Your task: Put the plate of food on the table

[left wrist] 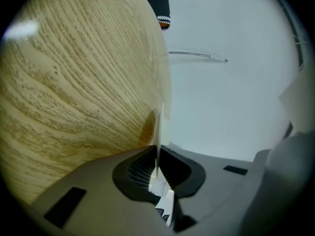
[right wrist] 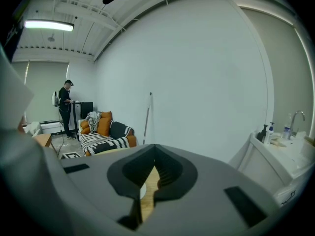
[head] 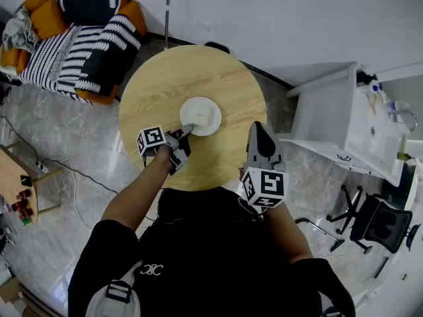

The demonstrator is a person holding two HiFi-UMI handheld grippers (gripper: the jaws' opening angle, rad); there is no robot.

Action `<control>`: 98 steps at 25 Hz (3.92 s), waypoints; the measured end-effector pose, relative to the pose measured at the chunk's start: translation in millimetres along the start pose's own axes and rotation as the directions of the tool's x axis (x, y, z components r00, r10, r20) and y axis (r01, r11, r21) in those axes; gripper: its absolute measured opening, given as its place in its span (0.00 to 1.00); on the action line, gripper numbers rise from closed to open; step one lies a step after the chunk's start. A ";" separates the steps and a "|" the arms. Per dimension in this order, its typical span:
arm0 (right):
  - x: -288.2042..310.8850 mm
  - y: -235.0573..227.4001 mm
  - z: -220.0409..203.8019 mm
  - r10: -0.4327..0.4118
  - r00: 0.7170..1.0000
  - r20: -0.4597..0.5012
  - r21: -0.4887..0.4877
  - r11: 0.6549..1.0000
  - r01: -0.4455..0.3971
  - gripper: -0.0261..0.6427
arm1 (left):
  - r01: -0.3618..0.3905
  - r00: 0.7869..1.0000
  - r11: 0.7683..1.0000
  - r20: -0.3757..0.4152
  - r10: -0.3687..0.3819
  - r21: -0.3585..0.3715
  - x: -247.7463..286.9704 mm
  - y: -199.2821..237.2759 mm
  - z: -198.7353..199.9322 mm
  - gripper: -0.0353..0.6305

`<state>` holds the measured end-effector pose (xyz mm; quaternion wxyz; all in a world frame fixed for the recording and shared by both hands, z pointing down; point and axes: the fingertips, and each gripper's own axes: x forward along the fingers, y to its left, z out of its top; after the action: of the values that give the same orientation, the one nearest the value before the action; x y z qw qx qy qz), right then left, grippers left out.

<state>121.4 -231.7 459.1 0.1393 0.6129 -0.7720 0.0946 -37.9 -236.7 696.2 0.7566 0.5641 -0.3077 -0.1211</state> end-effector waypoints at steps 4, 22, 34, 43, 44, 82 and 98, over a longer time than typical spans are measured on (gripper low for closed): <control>0.5 -1.5 -0.4 0.001 1.000 -0.003 0.000 1.000 -0.001 0.05 | -0.021 1.000 1.000 -0.004 0.021 0.004 2.2 1.3 -1.9 0.09; 0.9 -1.7 -6.5 0.006 1.000 -0.020 0.004 1.000 -0.006 0.05 | -0.153 0.988 0.988 0.007 0.153 0.000 2.9 15.6 -3.5 0.09; -1.1 -3.8 -6.9 0.004 1.000 -0.019 0.003 1.000 -0.004 0.05 | -0.301 0.953 0.953 0.047 0.300 0.025 -0.2 27.3 -0.4 0.09; 1.1 -7.7 -7.0 0.010 1.000 -0.019 0.009 1.000 -0.010 0.05 | -0.490 0.872 0.859 0.091 0.482 0.151 -5.3 25.9 4.7 0.14; 1.2 -7.9 -6.9 0.011 1.000 -0.019 0.010 1.000 -0.011 0.05 | -0.510 0.860 0.845 0.096 0.501 0.159 -5.7 26.0 4.4 0.15; 16.1 27.1 7.2 0.139 0.990 0.028 -0.002 0.990 -0.139 0.05 | -0.480 0.877 0.570 0.385 0.289 0.667 -54.1 -62.3 35.8 0.06; 18.5 45.4 24.6 0.154 0.984 0.091 0.042 0.987 -0.158 0.05 | -0.455 0.890 0.156 0.452 0.054 0.877 -72.4 -180.2 5.7 0.06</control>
<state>70.9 -245.9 443.2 0.0826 0.5574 -0.8203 0.0975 -68.3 -262.9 506.1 0.1806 0.8214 -0.5221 0.1419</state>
